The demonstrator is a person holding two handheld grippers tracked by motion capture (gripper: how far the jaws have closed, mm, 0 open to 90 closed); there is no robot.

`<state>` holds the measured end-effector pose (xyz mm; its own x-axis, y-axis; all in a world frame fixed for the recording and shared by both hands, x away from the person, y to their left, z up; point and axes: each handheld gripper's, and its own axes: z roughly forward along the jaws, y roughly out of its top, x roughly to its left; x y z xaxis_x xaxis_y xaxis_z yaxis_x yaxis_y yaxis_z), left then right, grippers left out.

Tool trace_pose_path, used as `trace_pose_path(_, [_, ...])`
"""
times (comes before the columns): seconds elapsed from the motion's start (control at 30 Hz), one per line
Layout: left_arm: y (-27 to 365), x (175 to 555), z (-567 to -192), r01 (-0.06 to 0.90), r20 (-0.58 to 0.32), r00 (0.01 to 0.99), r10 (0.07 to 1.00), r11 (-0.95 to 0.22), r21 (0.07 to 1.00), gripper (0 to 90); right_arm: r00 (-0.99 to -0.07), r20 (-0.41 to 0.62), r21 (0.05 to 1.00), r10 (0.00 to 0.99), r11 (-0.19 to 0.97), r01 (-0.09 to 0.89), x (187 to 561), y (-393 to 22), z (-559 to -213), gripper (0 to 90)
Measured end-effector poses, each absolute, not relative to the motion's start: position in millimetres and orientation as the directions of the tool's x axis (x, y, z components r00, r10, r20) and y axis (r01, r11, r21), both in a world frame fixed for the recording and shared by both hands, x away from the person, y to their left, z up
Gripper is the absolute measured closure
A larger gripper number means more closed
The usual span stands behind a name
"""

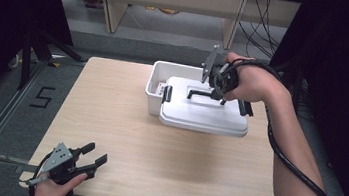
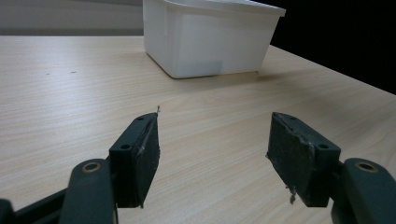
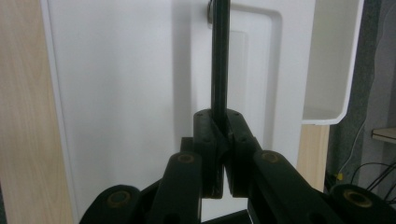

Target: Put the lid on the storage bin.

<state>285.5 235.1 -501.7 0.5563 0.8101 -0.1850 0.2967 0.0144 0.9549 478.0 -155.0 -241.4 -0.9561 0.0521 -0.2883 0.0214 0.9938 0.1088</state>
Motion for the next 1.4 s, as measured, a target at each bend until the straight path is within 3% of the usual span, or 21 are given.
trace_pose_path(1.4, [236.4, 285.9, -501.6, 0.297, -0.188, 0.554, 0.811, 0.019, 0.955, 33.3, -0.934, -0.350, 0.127, 0.071, 0.992, 0.028, 535.4, -124.1, -243.2, 85.1])
